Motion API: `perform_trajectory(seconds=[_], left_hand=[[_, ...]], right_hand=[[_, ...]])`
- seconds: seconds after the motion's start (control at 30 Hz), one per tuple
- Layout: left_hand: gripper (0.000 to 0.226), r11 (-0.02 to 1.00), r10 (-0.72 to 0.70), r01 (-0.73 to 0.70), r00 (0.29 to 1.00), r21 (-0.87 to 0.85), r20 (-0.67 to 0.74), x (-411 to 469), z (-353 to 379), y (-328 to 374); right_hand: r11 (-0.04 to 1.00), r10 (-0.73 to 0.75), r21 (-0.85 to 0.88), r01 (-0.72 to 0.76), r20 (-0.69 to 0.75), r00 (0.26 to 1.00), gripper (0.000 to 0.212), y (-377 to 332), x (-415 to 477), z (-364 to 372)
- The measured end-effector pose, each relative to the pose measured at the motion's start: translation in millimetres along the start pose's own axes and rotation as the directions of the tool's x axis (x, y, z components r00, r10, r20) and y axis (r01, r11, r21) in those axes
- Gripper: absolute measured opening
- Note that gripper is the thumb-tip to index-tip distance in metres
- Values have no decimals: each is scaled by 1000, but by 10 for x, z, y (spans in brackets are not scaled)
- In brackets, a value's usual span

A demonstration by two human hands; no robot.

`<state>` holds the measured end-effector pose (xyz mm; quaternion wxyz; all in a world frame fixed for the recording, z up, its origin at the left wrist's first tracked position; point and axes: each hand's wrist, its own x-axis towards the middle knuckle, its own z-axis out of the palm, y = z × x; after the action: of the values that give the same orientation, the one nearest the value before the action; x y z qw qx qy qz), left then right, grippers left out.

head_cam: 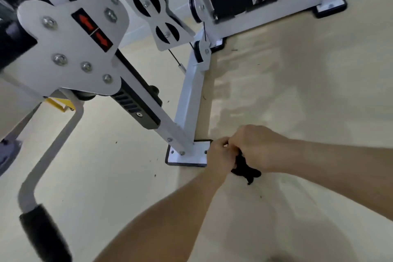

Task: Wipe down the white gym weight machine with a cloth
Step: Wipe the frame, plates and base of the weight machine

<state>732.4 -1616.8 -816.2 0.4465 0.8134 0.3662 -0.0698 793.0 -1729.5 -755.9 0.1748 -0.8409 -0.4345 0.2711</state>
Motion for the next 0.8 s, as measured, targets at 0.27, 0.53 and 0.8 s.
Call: perform_trajectory(seconds=[0.27,0.53,0.8], left_hand=[[38,934,106,13,944,356,-313,455,-351,-583],[64,422,498,-310,864,852,68,781,-263,-945],[56,633,274,-154,961,758,-33,867,-199,-1287]], right_hand=[[988,5,152,-12,49,999,63,7,994,875],[941,43,338,-10,-89,995,54,192,1166,1718],[828,193,557,-65,-174,966,64,175,1137,1612]])
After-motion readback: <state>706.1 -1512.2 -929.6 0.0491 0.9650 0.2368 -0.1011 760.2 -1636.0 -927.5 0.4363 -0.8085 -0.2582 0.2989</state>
